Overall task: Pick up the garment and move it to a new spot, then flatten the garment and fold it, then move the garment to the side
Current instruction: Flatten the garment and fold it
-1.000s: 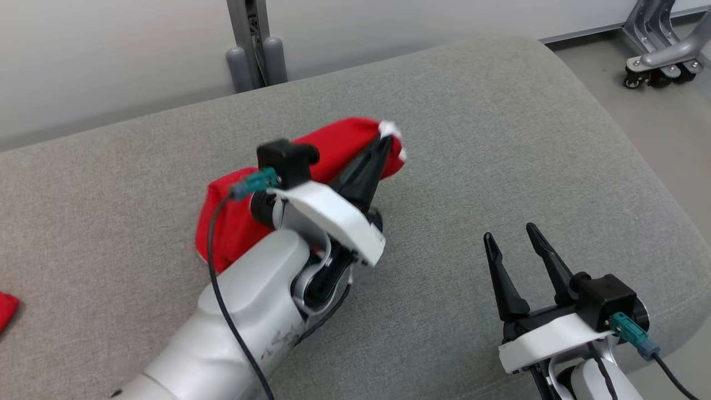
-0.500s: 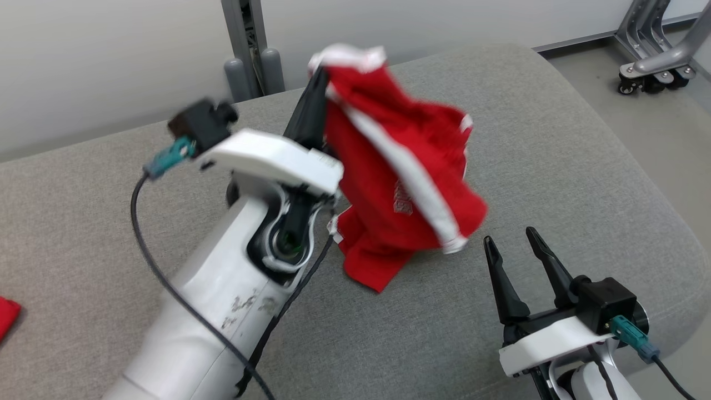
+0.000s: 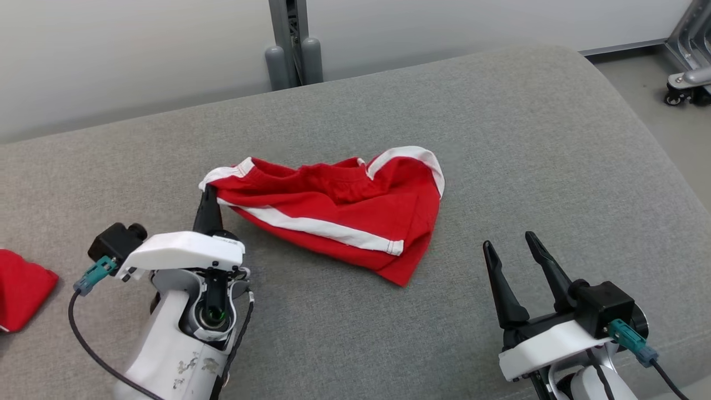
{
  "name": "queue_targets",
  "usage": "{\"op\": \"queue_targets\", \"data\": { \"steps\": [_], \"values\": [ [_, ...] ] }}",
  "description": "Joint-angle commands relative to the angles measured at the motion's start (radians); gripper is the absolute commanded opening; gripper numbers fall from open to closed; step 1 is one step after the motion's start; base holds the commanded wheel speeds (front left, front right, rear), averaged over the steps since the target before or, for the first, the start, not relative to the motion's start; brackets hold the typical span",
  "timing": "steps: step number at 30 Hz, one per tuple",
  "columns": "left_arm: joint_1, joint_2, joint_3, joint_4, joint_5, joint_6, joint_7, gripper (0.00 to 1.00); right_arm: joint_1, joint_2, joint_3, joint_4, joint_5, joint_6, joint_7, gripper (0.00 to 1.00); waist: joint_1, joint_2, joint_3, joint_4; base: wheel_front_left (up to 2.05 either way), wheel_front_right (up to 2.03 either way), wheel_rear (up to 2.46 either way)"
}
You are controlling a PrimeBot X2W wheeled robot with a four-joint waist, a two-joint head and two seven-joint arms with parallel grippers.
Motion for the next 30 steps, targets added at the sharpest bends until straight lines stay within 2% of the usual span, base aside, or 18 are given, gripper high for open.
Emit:
{"op": "queue_targets", "data": {
  "steps": [1, 2, 6, 9, 13, 17, 24, 30],
  "values": [
    [0.024, 0.004, 0.022, -0.003, 0.02, -0.007, -0.003, 0.63, 0.001, -0.006, 0.001, 0.001, -0.005, 0.002, -0.002, 1.0, 0.0, 0.0, 0.0, 0.012, 0.0, 0.0, 0.0],
    [0.034, 0.004, 0.031, -0.002, 0.033, -0.004, -0.003, 1.0, 0.001, -0.005, 0.001, 0.002, -0.004, 0.002, -0.002, 1.0, 0.0, 0.0, 0.0, 0.016, 0.0, 0.0, 0.0],
    [0.064, 0.004, 0.061, -0.001, 0.057, 0.008, -0.003, 1.0, 0.004, -0.005, 0.009, 0.001, -0.003, 0.002, -0.002, 1.0, 0.0, 0.0, -0.001, 0.033, 0.0, 0.0, 0.0],
    [0.083, 0.005, 0.076, -0.018, 0.132, 0.005, -0.003, 1.0, 0.009, -0.005, 0.01, -0.001, -0.001, 0.002, -0.002, 1.0, 0.0, 0.0, -0.001, 0.047, 0.0, 0.0, 0.0],
    [0.134, 0.004, 0.118, -0.094, 0.308, -0.017, -0.003, 1.0, 0.012, -0.005, 0.015, -0.001, -0.001, 0.002, -0.002, 1.0, 0.0, 0.0, -0.004, 0.063, 0.0, 0.0, 0.0],
    [0.214, 0.005, 0.159, -0.228, 0.513, -0.03, -0.003, 1.0, 0.02, -0.005, 0.02, 0.002, -0.001, 0.002, -0.002, 1.0, 0.0, 0.0, -0.012, 0.08, 0.0, 0.0, 0.0],
    [0.372, 0.004, 0.162, -0.435, 0.799, 0.006, -0.003, 1.0, 0.041, -0.005, 0.03, 0.012, 0.002, 0.002, -0.002, 1.0, 0.0, 0.0, -0.039, 0.12, 0.0, 0.0, 0.0],
    [0.461, 0.004, 0.138, -0.505, 0.906, 0.037, -0.003, 1.0, 0.049, -0.005, 0.041, 0.027, -0.011, 0.002, -0.002, 1.0, 0.0, 0.0, -0.06, 0.157, 0.0, 0.0, 0.0]
  ]
}}
